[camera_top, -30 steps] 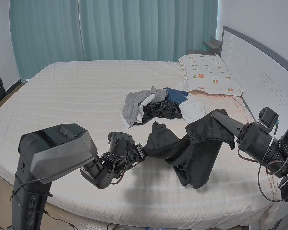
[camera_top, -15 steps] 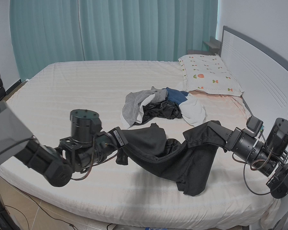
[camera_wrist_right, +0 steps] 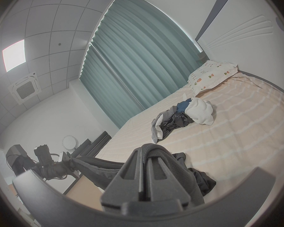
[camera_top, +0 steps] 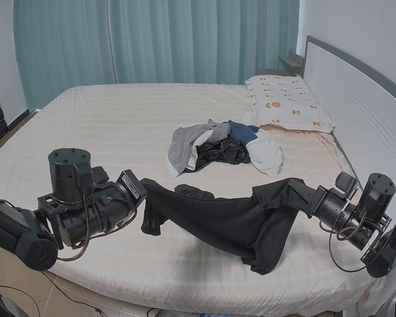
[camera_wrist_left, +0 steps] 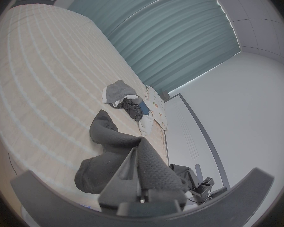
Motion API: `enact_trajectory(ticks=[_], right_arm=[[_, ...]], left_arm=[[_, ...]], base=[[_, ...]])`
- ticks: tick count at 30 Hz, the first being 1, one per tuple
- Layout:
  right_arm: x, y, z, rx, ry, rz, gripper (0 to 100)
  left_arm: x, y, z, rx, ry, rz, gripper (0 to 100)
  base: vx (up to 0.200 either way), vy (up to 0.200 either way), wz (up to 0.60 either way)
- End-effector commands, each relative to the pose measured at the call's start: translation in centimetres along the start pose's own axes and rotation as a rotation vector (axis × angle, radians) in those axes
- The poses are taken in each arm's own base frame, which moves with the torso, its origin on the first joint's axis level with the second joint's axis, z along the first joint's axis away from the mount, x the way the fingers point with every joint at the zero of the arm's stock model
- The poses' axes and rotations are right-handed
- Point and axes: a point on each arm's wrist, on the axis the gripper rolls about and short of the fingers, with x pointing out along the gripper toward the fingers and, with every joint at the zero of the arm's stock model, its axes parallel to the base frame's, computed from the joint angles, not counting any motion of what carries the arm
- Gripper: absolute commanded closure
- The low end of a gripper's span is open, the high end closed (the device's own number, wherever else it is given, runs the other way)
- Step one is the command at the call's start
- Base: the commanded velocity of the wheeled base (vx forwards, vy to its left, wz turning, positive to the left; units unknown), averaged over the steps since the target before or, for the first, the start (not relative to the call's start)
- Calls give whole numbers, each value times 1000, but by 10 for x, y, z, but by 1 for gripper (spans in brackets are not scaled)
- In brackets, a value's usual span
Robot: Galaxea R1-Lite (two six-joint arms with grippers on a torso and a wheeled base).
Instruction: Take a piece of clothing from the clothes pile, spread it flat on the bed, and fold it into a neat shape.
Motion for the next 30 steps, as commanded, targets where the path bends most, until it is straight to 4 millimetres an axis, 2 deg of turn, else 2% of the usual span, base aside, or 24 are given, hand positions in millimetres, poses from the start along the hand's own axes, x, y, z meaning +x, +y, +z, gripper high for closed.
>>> enact_trajectory(ticks=[1, 3, 10, 20, 30], right_arm=[[-7, 4, 4, -2, -20, 10, 100], [-11, 2, 1, 1, -5, 0, 100], [-7, -2, -1, 0, -27, -60, 100], [-1, -6, -5, 4, -14, -73, 100], [0, -11, -11, 7, 6, -101, 100]], left_arm=[[-3, 6, -3, 1, 7, 19, 100], [2, 12, -7, -5, 23, 47, 100], [-4, 26, -17, -8, 56, 100, 100], [-7, 28, -18, -48, 52, 112, 100], [-10, 26, -14, -69, -11, 127, 100]], base=[[0, 0, 0], [0, 0, 0], [0, 0, 0], [-200, 0, 0], [0, 0, 0]])
